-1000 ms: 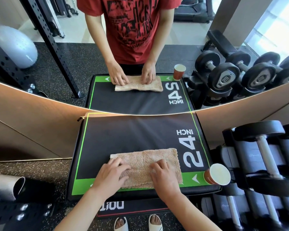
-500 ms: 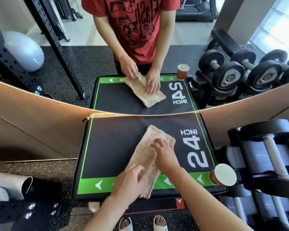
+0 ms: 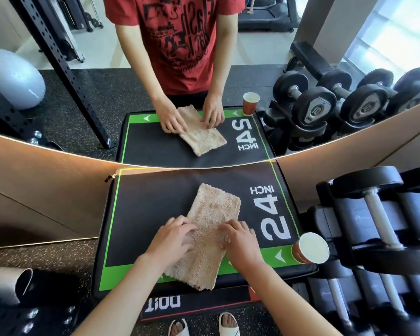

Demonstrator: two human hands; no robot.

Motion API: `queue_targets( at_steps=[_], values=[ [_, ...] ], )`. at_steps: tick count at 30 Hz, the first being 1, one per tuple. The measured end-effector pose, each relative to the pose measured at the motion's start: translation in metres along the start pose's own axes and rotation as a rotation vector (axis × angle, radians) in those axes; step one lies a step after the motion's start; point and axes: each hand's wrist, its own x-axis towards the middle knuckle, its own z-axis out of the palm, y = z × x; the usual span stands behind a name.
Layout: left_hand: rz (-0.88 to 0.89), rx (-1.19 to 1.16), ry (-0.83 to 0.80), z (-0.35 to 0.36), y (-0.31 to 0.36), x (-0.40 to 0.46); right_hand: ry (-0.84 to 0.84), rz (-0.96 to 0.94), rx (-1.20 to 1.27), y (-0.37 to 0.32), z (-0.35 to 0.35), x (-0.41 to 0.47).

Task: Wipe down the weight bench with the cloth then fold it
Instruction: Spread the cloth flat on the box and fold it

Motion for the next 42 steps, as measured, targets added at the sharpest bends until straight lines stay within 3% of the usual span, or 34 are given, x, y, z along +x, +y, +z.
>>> queue_targets(
  at_steps=[3, 8, 16, 29, 42],
  values=[
    [-0.013, -0.061, 0.002, 0.008, 0.009, -0.008, 0.015, -0.005, 0.015, 0.016, -0.01, 0.005],
    [-0.041, -0.036, 0.146, 0.012, 0.009, -0.006, 0.035, -0.029, 0.121, 0.019, -0.012, 0.01],
    [0.04, 0.123, 0.177, 0.014, -0.007, 0.004, 0.088, -0.038, 0.102, 0.014, 0.006, -0.001],
    [0.205, 0.186, 0.258, 0.019, -0.01, 0.008, 0.218, -0.025, 0.044, 0.006, 0.022, -0.012],
    [0.228, 0.108, 0.391, -0.016, 0.003, -0.007, 0.201, -0.144, 0.233, 0.004, -0.037, -0.008]
  ],
)
